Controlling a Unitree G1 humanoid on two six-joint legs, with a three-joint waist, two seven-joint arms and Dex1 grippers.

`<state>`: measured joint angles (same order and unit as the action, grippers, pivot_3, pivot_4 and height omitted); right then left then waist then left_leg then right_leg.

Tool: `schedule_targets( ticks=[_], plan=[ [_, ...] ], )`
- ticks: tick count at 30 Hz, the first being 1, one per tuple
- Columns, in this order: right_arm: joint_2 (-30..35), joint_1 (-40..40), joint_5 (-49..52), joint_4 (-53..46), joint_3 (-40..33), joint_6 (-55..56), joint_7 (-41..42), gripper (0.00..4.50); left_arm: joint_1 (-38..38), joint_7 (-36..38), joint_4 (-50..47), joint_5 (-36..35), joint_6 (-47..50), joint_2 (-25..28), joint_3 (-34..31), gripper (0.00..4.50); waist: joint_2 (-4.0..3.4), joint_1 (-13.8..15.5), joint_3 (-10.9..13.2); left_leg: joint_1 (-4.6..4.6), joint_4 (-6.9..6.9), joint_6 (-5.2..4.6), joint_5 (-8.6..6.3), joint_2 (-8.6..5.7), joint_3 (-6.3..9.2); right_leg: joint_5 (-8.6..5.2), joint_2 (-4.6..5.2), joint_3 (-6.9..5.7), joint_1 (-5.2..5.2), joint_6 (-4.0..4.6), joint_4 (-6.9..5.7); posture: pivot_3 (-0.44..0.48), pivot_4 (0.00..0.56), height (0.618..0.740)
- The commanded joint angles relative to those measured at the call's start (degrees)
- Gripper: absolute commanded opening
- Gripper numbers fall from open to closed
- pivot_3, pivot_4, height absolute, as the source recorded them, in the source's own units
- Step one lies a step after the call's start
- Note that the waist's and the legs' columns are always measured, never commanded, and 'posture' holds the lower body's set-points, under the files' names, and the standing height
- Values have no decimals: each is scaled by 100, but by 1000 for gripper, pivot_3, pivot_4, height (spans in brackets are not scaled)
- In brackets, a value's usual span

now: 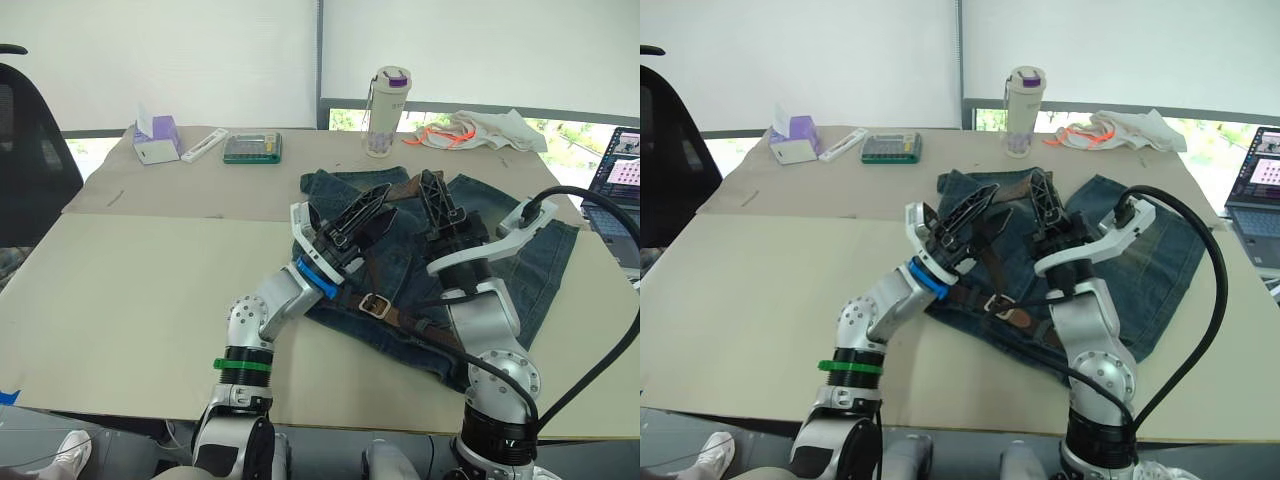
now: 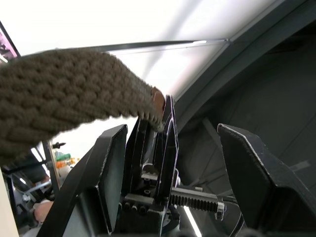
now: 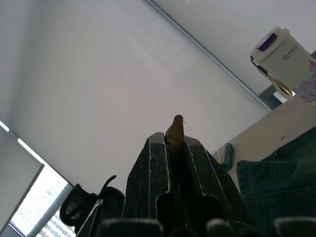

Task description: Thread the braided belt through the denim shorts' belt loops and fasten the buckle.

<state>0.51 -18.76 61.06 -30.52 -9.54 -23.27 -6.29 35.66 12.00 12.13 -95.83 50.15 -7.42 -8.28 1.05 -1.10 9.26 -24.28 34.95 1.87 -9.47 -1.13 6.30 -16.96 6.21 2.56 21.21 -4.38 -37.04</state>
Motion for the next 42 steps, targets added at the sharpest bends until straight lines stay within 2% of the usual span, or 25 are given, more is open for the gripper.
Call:
schedule_targets(
  ticks=[1, 2, 5, 12, 20, 21, 24, 28, 31, 33, 36, 42],
  plan=[
    [19, 41, 120, -251, 51, 16, 54, 0, 55, 17, -102, -91, -115, -476, -77, 3108, 0, 5, 0, 0, 0, 0, 0, 0, 0, 0, 0, 0, 0, 0, 1, 0, 150, 740],
    [39, 51, 120, -256, 56, 4, 58, 0, 58, 1, -94, -100, -129, -482, -86, 3108, 0, 7, 0, -1, 0, 0, 0, 0, 0, 0, 0, 0, 0, 0, 2, 0, 150, 740],
    [89, 81, 134, -274, 80, -35, 75, 0, 57, -8, -92, -108, -142, -484, -79, 2360, 0, 9, 0, -1, 0, 0, 0, 0, 0, 0, 0, 0, 0, 0, 2, 0, 150, 740],
    [236, 172, 114, -293, 198, -116, 147, 0, 62, 1, -50, -27, -152, -463, -59, 15, 1, 9, 1, -1, -1, 0, 0, 0, 0, 0, 0, 0, 0, 0, 2, 0, 150, 740],
    [636, 459, -4, -356, 322, -265, 386, 0, 63, -75, 33, 226, -229, -434, -71, 15, 2, 10, 3, -2, -1, 0, 0, 0, 0, 0, 0, 0, 0, 0, 3, 0, 150, 740],
    [699, 506, -19, -374, 333, -288, 438, 940, 62, -99, 42, 284, -247, -429, -69, 0, 3, 7, 3, -2, -1, 0, 0, -1, 0, 0, 0, 0, 0, 0, 4, 0, 150, 740],
    [1175, 759, -344, -492, 397, -438, 665, 1904, 71, -198, 85, 460, -246, -332, -66, 0, 4, 9, 7, -1, -3, 0, 0, 0, -1, 0, 0, 0, 0, 0, 4, 0, 150, 740],
    [2470, 1383, -1487, -723, 858, -571, 1595, 3286, 97, -475, 194, 670, -180, -118, -123, 0, 6, 38, 10, -10, 1, 0, 0, -4, 0, 0, 1, -1, -1, 1, 21, 0, 150, 740],
    [3493, 1690, -2569, -803, 1401, -487, 2217, 3286, 121, -620, 214, 884, -133, 17, -184, 0, 16, 39, 16, -12, 1, 0, 0, -8, -1, 0, 2, -2, -2, -1, 27, 0, 150, 740],
    [3935, 1850, -2992, -858, 1609, -497, 2478, 3286, 166, -672, 194, 878, -117, 72, -332, 0, 20, 28, 19, -10, 1, 0, 0, -7, -1, -4, 2, -3, -2, -7, 26, 0, 150, 740],
    [4153, 1938, -3384, -885, 1798, -563, 2611, 3286, 239, -711, 202, 1031, -64, 179, -416, 0, 27, 21, 23, -9, 1, 1, 0, -5, 0, -9, 2, -3, -2, -16, 25, 0, 150, 740],
    [4137, 1886, -4355, -675, 2230, -939, 2436, 3286, 321, -618, 213, 1472, 42, 375, -380, 0, 41, 46, 31, -12, 3, 5, 2, -6, -1, -2, 3, -2, -4, -4, 28, 0, 150, 740]
  ],
)
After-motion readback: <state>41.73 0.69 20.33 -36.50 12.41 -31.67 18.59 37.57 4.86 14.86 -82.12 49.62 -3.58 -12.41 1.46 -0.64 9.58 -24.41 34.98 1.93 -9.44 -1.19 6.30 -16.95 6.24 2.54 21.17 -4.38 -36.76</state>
